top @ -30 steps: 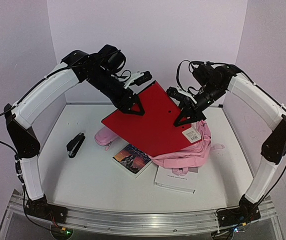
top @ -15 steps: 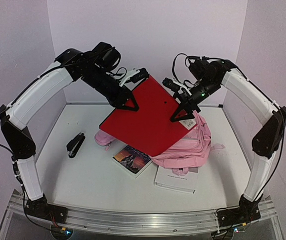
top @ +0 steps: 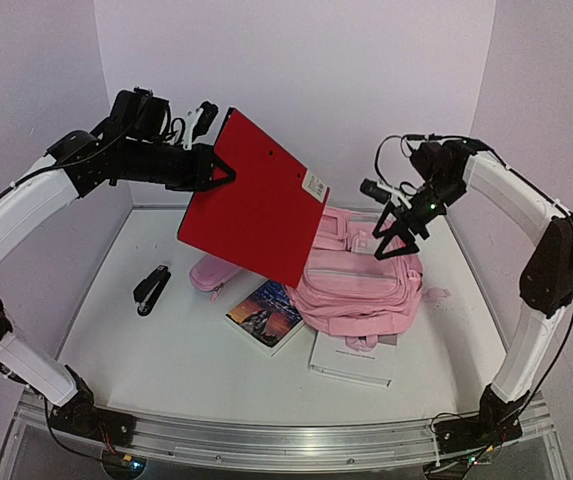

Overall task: Pack the student bag
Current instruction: Pick up the files at the corner of the board, then place the files in the student bag.

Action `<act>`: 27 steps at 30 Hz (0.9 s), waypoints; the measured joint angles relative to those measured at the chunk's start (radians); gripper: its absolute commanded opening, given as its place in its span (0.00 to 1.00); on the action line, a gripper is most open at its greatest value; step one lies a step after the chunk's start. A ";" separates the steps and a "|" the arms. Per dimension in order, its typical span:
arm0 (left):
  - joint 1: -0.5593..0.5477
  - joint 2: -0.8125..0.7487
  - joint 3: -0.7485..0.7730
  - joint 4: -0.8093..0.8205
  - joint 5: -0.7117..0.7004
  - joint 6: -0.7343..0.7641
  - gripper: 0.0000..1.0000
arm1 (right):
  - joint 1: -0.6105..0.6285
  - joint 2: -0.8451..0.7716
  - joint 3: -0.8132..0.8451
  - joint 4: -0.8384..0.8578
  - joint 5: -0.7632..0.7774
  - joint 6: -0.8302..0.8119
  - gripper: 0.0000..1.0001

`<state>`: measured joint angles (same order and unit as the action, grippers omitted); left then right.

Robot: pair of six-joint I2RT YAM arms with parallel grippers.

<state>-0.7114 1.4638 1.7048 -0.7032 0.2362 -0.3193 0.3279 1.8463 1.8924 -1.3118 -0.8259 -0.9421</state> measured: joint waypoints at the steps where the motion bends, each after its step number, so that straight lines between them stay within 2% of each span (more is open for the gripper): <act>1: 0.000 -0.007 -0.023 0.029 -0.014 -0.036 0.00 | 0.006 -0.014 -0.054 -0.003 0.017 -0.012 0.98; 7: -0.001 -0.040 -0.226 0.210 -0.070 -0.277 0.00 | 0.062 -0.068 -0.285 0.081 0.120 -0.038 0.97; 12: 0.004 -0.102 -0.423 0.369 -0.085 -0.441 0.00 | 0.092 -0.080 -0.331 0.215 0.145 0.065 0.98; 15: 0.004 -0.145 -0.505 0.466 -0.081 -0.508 0.00 | 0.082 -0.048 -0.240 0.243 0.082 0.208 0.98; 20: 0.004 -0.141 -0.500 0.568 -0.037 -0.555 0.00 | 0.011 0.085 0.019 0.321 -0.110 0.483 0.98; 24: 0.004 -0.115 -0.448 0.621 0.016 -0.569 0.00 | -0.027 0.154 0.099 0.347 -0.211 0.623 0.98; 27: 0.004 -0.101 -0.418 0.637 0.025 -0.569 0.00 | -0.028 0.176 0.111 0.349 -0.224 0.656 0.98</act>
<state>-0.7078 1.3628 1.2871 -0.0661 0.2617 -0.8888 0.3000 2.0221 2.0032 -0.9632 -1.0504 -0.2864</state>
